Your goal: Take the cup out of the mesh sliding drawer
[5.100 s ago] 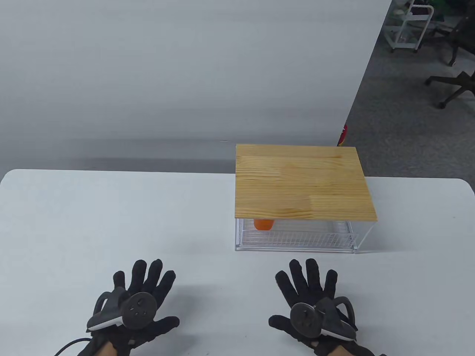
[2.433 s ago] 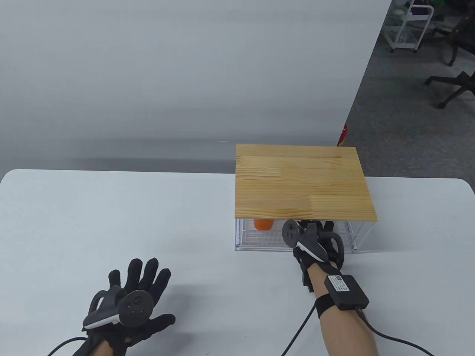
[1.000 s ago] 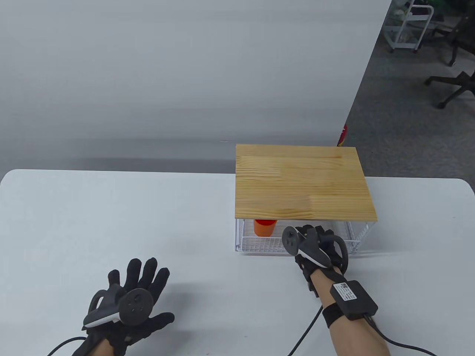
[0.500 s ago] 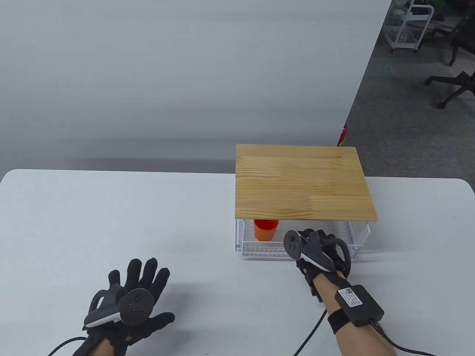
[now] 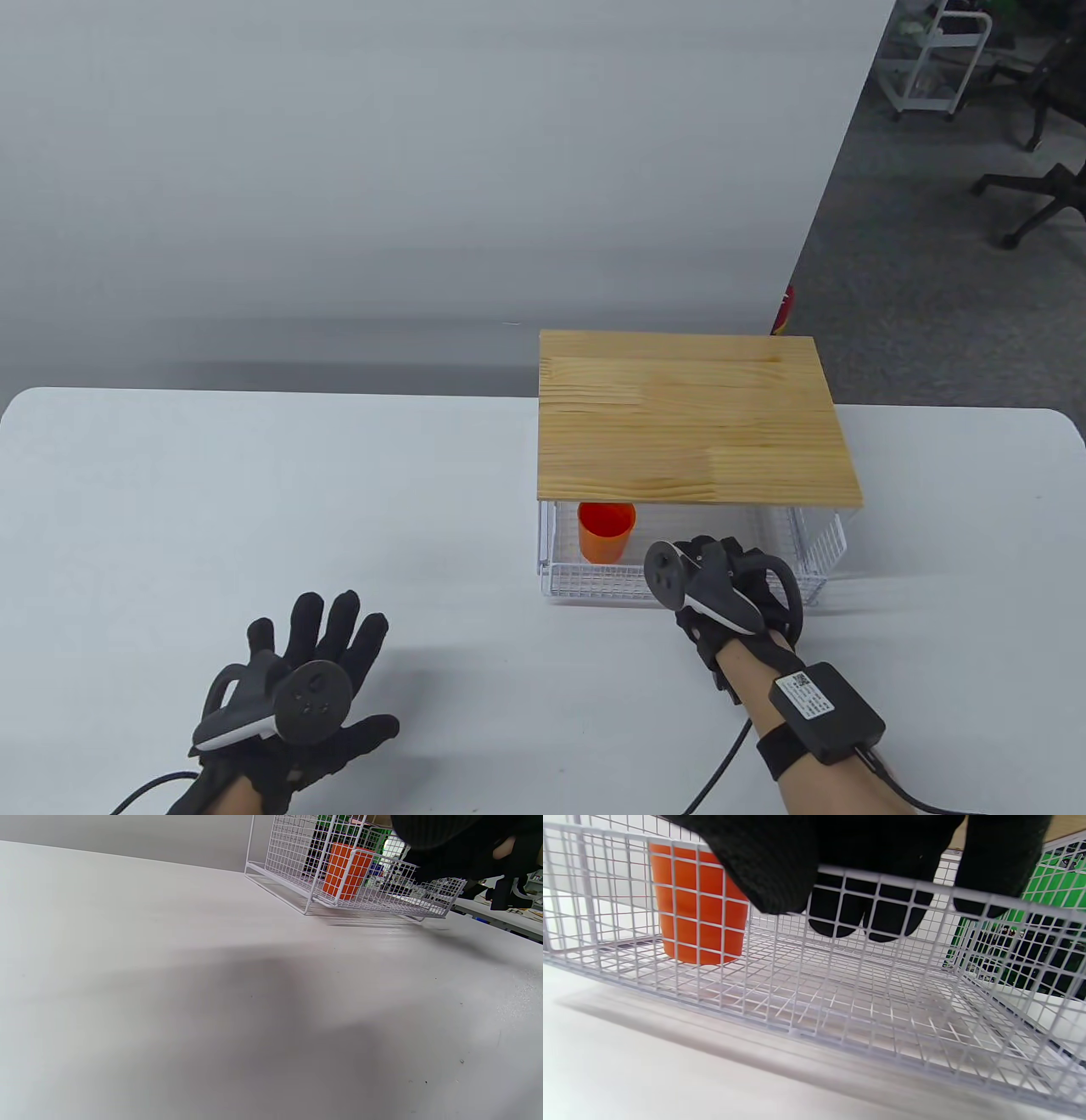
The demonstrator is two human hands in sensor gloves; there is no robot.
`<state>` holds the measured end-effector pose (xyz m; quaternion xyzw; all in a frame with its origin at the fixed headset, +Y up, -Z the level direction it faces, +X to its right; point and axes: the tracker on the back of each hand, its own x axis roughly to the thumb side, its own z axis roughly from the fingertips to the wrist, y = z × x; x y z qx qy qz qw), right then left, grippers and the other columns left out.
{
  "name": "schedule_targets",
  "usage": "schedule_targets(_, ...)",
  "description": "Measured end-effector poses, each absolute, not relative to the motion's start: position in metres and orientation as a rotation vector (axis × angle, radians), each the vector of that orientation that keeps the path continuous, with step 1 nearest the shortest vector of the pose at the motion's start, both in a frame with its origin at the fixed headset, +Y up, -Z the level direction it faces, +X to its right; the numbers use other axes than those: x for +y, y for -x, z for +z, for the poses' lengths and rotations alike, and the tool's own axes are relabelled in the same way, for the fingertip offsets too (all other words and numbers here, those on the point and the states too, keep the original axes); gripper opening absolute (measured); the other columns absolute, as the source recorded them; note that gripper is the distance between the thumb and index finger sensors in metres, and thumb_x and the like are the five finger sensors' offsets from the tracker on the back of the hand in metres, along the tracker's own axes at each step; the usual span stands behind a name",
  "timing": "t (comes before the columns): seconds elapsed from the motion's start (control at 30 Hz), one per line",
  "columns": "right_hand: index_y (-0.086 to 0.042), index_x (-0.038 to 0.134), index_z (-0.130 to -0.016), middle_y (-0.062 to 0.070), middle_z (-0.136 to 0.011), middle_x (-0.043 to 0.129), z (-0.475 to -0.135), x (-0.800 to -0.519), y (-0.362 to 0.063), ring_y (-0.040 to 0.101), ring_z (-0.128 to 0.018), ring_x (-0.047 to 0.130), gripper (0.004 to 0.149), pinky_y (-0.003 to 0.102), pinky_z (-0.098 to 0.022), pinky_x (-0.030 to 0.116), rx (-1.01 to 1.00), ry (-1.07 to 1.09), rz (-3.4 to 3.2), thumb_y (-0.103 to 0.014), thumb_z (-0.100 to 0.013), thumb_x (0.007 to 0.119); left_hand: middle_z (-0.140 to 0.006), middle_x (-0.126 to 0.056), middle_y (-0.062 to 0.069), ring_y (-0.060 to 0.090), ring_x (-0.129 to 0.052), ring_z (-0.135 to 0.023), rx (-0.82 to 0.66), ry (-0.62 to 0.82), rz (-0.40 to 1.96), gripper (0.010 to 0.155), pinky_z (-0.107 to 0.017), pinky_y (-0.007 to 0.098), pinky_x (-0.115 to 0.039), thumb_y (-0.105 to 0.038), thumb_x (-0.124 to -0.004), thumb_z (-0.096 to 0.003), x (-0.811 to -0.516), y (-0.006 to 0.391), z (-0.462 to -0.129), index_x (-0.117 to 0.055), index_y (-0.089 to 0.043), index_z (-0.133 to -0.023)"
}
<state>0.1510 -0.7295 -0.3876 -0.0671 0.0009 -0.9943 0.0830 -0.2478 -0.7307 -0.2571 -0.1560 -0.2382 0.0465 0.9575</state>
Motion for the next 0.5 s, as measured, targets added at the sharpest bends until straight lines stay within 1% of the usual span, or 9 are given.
schedule_targets(0.5,-0.028,0.087,-0.079,0.011,-0.083,0.101,-0.3802,-0.7282,-0.1532,0.044,-0.068,0.107,0.021,0.076,-0.048,0.088,0.023,0.215,-2.975,-0.024,-0.061,0.078,-0.110,0.012,0.023,0.061,0.011,-0.093,-0.482,0.314,0.094,0.097,-0.049,0.085,0.001,-0.071,-0.053,-0.0546,-0.7310,0.2479,-0.2569,0.006,-0.017,-0.110)
